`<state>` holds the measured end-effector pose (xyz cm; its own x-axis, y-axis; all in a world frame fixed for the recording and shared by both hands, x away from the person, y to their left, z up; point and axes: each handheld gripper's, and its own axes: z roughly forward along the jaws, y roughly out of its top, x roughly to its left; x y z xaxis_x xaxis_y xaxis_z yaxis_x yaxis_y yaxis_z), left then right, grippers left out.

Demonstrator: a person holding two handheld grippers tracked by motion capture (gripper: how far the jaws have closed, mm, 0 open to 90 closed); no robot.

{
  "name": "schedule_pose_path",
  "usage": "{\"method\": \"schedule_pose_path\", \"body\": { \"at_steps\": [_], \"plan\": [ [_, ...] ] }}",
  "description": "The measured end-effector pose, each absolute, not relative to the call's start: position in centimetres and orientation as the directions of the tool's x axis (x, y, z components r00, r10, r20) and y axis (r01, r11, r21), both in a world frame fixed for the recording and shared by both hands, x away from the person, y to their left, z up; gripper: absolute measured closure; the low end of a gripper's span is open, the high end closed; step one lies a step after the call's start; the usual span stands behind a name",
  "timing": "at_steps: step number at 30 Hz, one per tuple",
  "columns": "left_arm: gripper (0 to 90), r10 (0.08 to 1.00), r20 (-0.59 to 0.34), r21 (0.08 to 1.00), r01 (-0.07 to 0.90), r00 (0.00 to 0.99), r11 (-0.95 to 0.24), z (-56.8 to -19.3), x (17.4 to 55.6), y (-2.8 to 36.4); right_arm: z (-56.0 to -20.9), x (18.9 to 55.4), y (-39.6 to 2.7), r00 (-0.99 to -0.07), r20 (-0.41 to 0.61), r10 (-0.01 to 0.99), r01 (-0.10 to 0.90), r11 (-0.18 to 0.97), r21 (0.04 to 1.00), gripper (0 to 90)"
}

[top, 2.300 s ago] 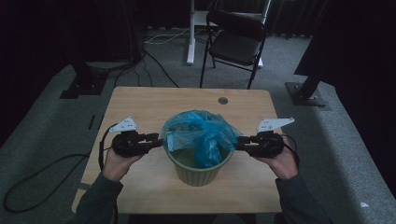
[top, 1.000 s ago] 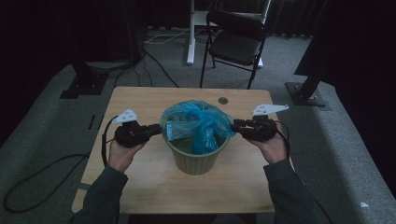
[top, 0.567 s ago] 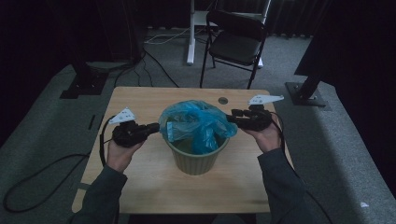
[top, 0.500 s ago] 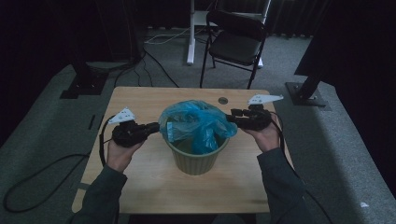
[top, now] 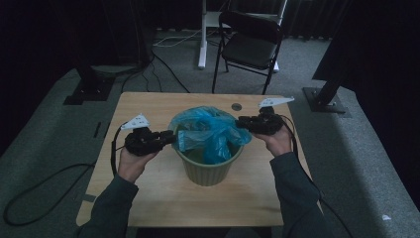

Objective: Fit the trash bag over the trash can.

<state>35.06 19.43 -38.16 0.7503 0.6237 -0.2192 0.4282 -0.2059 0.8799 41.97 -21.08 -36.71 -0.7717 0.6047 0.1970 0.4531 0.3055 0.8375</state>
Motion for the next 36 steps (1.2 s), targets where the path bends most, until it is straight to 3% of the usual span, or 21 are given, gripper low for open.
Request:
{"method": "schedule_pose_path", "body": {
  "at_steps": [5,8,10,23,28,36],
  "plan": [
    [80.9,0.622,-0.220,0.883,0.425,0.751,-0.201,-38.1,34.8,19.6,-36.4,41.1,-21.7,-0.775,0.193,0.602,0.441,0.297,0.847,81.8],
    [85.7,0.622,-0.215,0.884,0.420,0.753,-0.203,-38.1,34.5,19.7,-36.3,40.5,-22.0,-0.781,0.187,0.596,0.436,0.305,0.847,80.2],
    [88.3,0.620,-0.210,0.886,0.416,0.756,-0.207,-38.2,34.4,19.7,-36.2,40.3,-22.2,-0.787,0.189,0.588,0.436,0.312,0.844,74.3],
    [89.3,0.616,-0.205,0.883,0.416,0.760,-0.220,-38.3,34.2,19.7,-36.4,42.1,-22.0,-0.798,0.203,0.568,0.437,0.312,0.844,63.6],
    [89.3,0.616,-0.207,0.881,0.419,0.760,-0.220,-38.5,34.1,19.8,-36.1,41.8,-21.8,-0.796,0.190,0.575,0.432,0.319,0.844,85.9],
    [89.3,0.612,-0.216,0.878,0.426,0.761,-0.219,-39.0,33.6,19.8,-35.9,39.5,-22.3,-0.820,0.191,0.540,0.412,0.324,0.852,88.3]
  ]
}}
